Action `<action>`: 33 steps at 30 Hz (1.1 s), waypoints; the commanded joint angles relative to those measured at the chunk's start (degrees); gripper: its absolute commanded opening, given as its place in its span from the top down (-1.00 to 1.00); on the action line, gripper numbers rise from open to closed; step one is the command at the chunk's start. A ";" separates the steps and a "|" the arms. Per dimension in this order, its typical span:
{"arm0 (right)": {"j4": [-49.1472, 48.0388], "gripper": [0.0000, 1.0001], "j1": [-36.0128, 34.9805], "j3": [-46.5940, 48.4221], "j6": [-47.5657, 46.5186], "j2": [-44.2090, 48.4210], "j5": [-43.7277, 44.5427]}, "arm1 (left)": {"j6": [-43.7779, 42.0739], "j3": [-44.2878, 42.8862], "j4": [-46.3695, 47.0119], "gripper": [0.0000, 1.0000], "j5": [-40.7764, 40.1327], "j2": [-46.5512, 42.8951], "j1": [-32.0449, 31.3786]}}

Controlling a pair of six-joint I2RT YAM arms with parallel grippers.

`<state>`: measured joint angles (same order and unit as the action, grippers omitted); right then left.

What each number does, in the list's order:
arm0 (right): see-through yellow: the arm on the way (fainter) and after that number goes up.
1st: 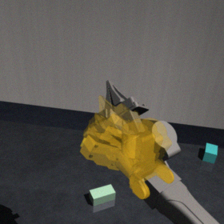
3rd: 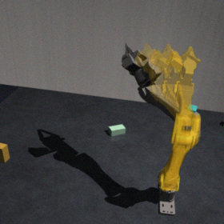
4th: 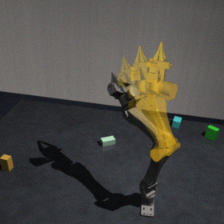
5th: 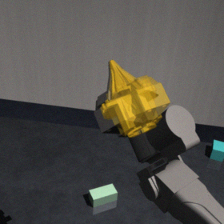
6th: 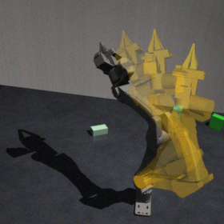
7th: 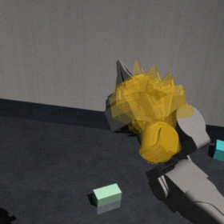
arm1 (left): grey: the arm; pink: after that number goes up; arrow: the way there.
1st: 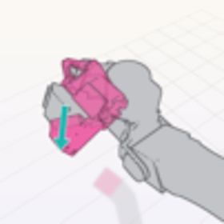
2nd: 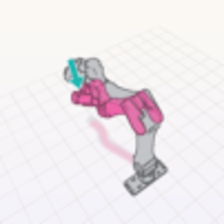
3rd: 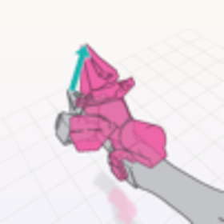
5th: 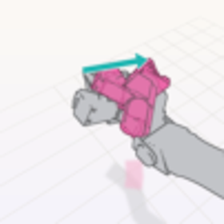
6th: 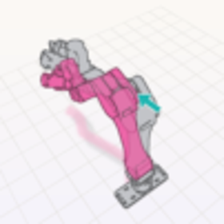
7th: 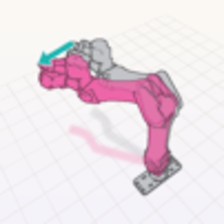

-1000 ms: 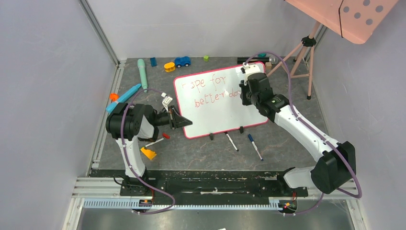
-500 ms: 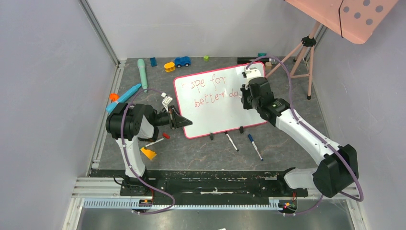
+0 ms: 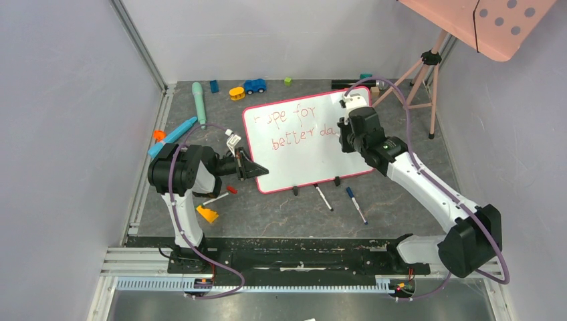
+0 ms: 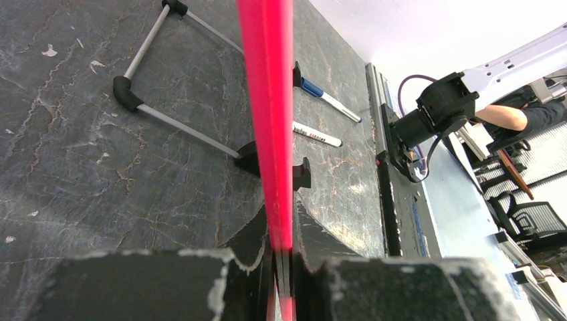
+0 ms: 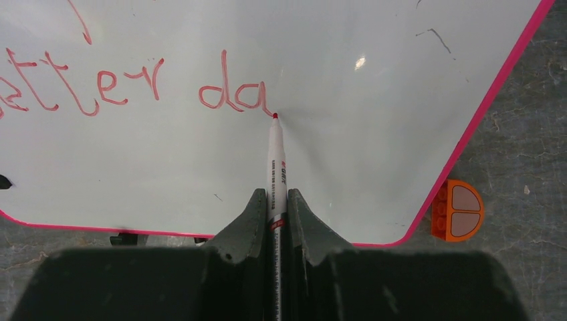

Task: Write a sentence on the whiteboard

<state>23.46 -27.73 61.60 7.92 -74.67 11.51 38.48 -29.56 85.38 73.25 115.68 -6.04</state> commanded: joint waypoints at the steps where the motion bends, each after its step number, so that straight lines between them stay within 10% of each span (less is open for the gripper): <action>1: -0.80 1.00 0.28 3.69 -0.77 2.23 0.37 | -7.80 -0.21 3.82 0.96 3.36 0.48 -1.16; 33: -3.71 1.00 1.62 0.72 0.85 -0.42 -0.18 | -7.86 -0.06 3.82 0.96 3.30 0.29 -1.17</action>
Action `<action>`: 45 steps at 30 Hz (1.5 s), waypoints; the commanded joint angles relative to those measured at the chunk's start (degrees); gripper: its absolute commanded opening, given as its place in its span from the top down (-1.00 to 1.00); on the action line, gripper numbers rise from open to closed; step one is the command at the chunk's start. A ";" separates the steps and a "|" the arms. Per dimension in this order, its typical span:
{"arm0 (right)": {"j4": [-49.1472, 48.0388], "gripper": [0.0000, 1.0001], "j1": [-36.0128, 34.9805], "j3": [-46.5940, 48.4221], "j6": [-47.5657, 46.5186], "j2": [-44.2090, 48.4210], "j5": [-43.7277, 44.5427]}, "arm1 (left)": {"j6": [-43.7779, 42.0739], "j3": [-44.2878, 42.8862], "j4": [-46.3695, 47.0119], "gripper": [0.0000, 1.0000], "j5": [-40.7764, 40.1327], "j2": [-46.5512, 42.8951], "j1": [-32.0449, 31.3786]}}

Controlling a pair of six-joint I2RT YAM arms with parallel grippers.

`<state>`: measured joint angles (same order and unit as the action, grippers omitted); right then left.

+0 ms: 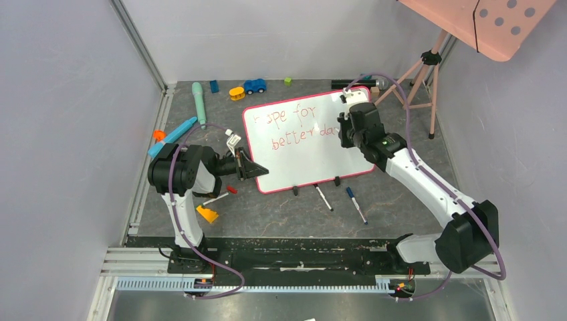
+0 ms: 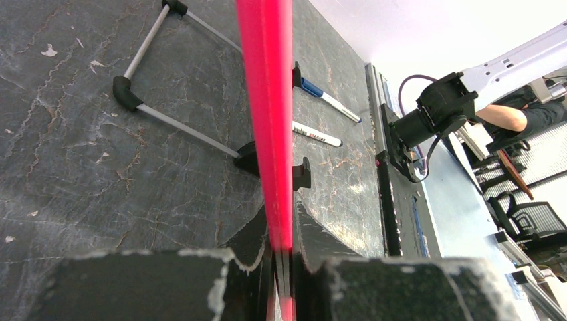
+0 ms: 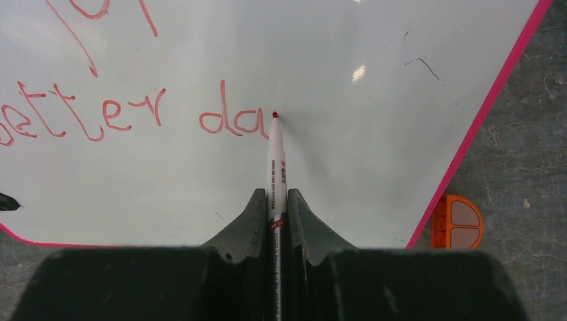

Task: Write a sentence on the whiteboard

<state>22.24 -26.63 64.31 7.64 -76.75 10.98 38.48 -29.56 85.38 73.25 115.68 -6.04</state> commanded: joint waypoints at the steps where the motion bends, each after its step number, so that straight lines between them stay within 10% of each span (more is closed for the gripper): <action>1: -2.53 1.00 0.57 -2.43 1.35 1.88 0.29 | -7.86 -0.06 3.82 0.96 3.30 0.32 -1.16; 22: -1.59 1.00 2.08 3.42 -0.27 -1.48 0.18 | -7.76 -0.06 3.83 0.96 3.30 0.33 -1.21; 45: -5.04 1.00 1.78 -10.56 3.98 4.32 -6.09 | -7.80 -0.14 3.82 0.96 3.37 0.41 -1.16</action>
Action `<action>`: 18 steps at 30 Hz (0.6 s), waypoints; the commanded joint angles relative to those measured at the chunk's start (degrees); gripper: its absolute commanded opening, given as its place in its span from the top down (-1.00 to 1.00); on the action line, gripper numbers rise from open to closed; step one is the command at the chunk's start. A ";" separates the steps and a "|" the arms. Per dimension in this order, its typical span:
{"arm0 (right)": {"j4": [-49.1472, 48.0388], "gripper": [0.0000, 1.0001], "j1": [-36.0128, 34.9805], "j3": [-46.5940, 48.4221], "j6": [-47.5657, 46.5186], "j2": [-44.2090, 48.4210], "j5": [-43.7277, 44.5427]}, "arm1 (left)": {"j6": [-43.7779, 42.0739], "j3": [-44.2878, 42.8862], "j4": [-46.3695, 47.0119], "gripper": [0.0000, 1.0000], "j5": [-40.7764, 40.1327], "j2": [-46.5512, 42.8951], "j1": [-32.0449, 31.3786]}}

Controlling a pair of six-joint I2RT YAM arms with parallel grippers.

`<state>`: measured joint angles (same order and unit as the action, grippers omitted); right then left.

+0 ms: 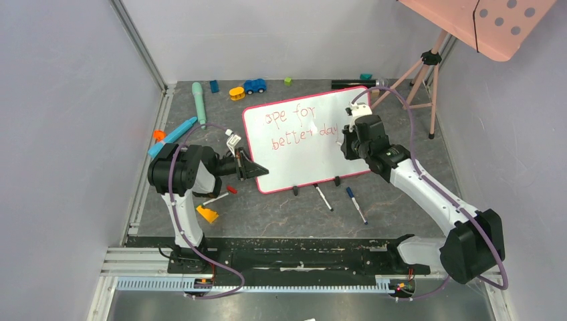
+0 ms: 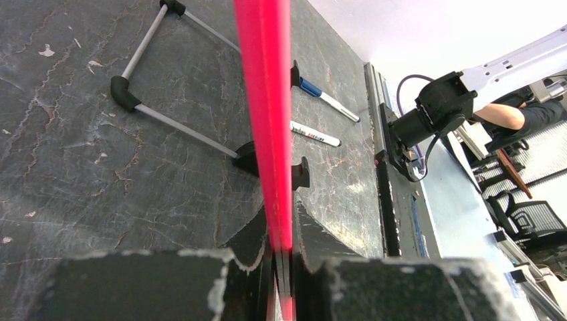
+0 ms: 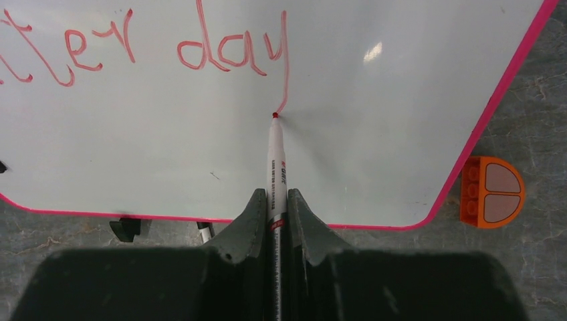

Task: Write a sentence on the whiteboard

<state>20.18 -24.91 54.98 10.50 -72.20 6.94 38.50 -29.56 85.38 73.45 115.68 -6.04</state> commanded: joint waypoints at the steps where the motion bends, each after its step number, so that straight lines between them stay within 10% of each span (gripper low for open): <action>1: -3.41 1.00 0.03 -0.99 1.11 -0.26 -2.43 | -7.82 -0.11 3.82 0.96 3.11 0.38 -1.16; 18: -2.11 1.00 0.52 5.81 0.52 2.98 -2.13 | -7.83 -0.14 3.82 0.96 3.11 0.49 -1.19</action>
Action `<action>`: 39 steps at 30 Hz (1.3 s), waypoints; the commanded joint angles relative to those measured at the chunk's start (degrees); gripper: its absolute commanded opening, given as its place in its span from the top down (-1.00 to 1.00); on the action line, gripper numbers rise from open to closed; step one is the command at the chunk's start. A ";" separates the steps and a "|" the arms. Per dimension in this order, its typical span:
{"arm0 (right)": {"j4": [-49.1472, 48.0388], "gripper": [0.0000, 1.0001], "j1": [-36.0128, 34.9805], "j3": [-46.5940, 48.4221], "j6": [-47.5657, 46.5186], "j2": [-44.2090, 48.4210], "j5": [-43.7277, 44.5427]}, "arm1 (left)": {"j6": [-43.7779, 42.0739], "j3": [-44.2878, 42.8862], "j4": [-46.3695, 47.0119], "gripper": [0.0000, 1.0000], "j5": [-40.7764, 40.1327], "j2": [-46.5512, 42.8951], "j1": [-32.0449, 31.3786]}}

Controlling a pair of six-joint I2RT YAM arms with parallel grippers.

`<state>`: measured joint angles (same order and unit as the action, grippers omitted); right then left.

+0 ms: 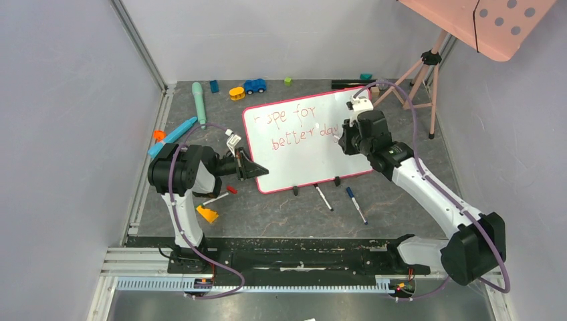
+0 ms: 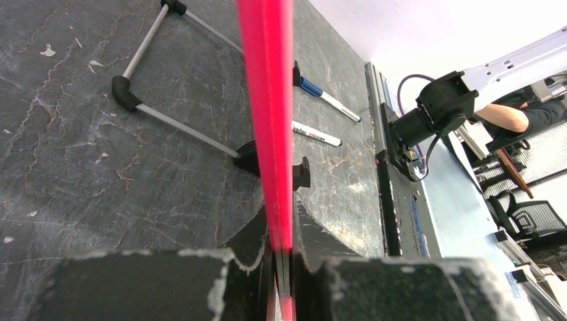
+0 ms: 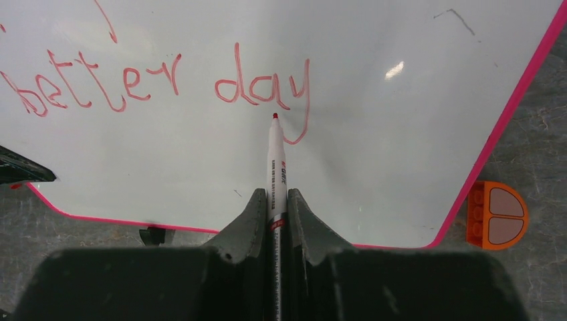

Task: Write a sentence on the whiteboard

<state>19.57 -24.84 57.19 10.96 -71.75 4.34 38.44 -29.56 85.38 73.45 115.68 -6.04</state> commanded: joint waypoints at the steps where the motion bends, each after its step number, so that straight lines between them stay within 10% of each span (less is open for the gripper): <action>1: -1.20 1.00 0.66 3.89 -0.10 2.60 0.85 | -7.76 -0.15 3.82 0.96 3.10 0.44 -1.16; 39: -1.14 1.00 3.02 7.67 -2.01 -4.50 2.50 | -7.57 -0.23 3.83 0.96 3.16 0.55 -1.17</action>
<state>20.64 -22.06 63.75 9.39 -75.88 8.62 38.48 -29.58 85.38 73.47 115.68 -6.04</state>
